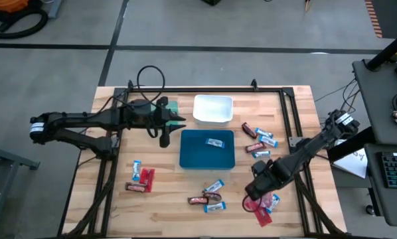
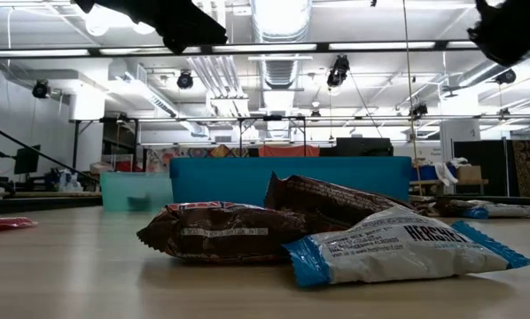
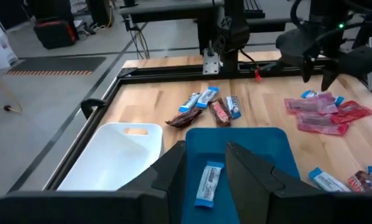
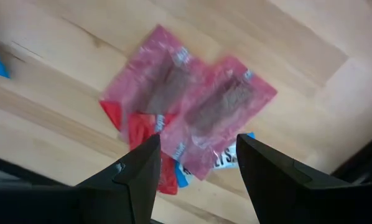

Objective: Sort candy

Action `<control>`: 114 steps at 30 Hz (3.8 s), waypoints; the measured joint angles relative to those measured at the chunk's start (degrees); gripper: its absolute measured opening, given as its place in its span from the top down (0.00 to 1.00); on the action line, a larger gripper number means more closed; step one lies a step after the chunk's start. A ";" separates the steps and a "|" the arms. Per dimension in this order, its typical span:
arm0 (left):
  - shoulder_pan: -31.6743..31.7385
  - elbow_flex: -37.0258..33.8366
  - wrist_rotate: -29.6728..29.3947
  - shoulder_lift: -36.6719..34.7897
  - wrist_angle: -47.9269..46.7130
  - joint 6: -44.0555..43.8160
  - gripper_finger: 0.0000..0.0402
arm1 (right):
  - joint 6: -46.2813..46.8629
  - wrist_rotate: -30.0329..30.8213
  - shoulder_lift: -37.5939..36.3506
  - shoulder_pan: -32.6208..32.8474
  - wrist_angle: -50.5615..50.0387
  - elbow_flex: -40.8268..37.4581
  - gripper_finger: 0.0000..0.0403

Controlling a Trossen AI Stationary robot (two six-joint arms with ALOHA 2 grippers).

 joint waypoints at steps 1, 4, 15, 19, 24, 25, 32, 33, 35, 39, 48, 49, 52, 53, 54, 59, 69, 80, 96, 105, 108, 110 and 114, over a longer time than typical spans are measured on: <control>0.00 0.05 0.00 0.00 0.24 0.11 0.77 | 0.26 -0.07 0.48 0.52 -0.01 -0.02 0.50; 0.00 0.08 0.00 0.00 0.22 0.16 0.77 | 1.50 -0.17 1.99 1.82 0.12 -0.14 0.50; 0.02 0.05 -0.02 0.31 0.16 0.20 0.77 | 4.14 -0.48 8.24 2.82 1.10 -0.81 0.50; 0.02 0.03 -0.02 0.31 0.18 0.78 0.77 | 3.83 -1.64 9.15 2.80 4.24 -3.69 0.50; 0.02 0.03 -0.02 0.42 0.27 1.25 0.77 | 4.18 -1.86 10.12 2.82 11.33 -9.00 0.50; 0.02 0.01 -0.02 0.44 0.27 1.25 0.77 | 4.16 -1.97 10.31 2.80 12.60 -9.58 0.50; 0.02 0.01 -0.02 0.44 0.67 1.25 0.77 | 2.28 -0.83 10.97 2.78 15.73 -11.97 0.57; 0.02 0.01 -0.02 0.44 0.64 1.25 0.77 | 2.20 -0.57 10.96 2.80 15.77 -12.03 0.60; 0.02 0.01 0.00 0.44 0.61 1.25 0.77 | 1.97 -0.20 10.62 2.80 15.73 -12.07 0.67; 0.02 0.01 -0.02 0.44 0.61 1.25 0.77 | 1.91 0.70 9.81 2.82 15.50 -12.09 0.81; 0.02 0.01 -0.04 0.44 0.60 1.25 0.77 | 0.32 4.41 7.78 2.81 14.38 -12.19 0.97; 0.02 0.01 -0.04 0.44 0.59 1.24 0.77 | 0.42 5.31 7.38 2.82 13.76 -12.23 0.98; 0.02 0.01 -0.04 0.44 0.59 1.23 0.77 | 0.48 7.68 5.82 2.77 11.19 -12.42 0.98; 0.02 0.01 -0.04 0.44 0.58 1.19 0.77 | 0.33 8.27 5.01 2.77 10.40 -12.46 0.98; 0.02 0.01 -0.05 0.44 0.59 0.99 0.77 | 0.05 8.93 4.15 2.77 10.13 -12.46 0.98; 0.02 -0.46 -0.06 0.44 0.53 0.47 0.77 | -1.96 13.63 -0.66 2.80 8.89 -12.42 0.98; 0.04 -1.52 -0.04 0.44 0.70 -0.64 0.77 | -6.40 29.15 -10.59 2.75 9.51 -12.35 0.98; 0.04 -1.66 -0.04 0.44 0.72 -0.74 0.77 | -20.15 46.40 -15.72 -0.26 14.67 -12.24 0.98; 0.13 -5.59 -0.13 0.42 1.07 1.05 0.77 | -65.17 40.14 -16.49 -25.42 38.99 -12.24 0.98; 1.38 -5.59 -8.70 0.20 -1.37 4.61 0.77 | -88.25 29.70 -16.46 -43.98 47.68 -12.22 0.98; 2.18 -5.59 -11.76 0.20 -2.41 5.14 0.77 | -92.15 28.21 -16.44 -49.63 49.06 -12.22 0.98; 2.87 -5.59 -12.81 0.20 -2.45 5.21 0.77 | -94.19 27.31 -16.44 -53.01 49.38 -12.22 0.98; 4.32 -5.59 -13.48 0.20 -2.51 5.02 0.77 | -95.34 18.96 -16.44 -57.61 49.38 -12.22 0.98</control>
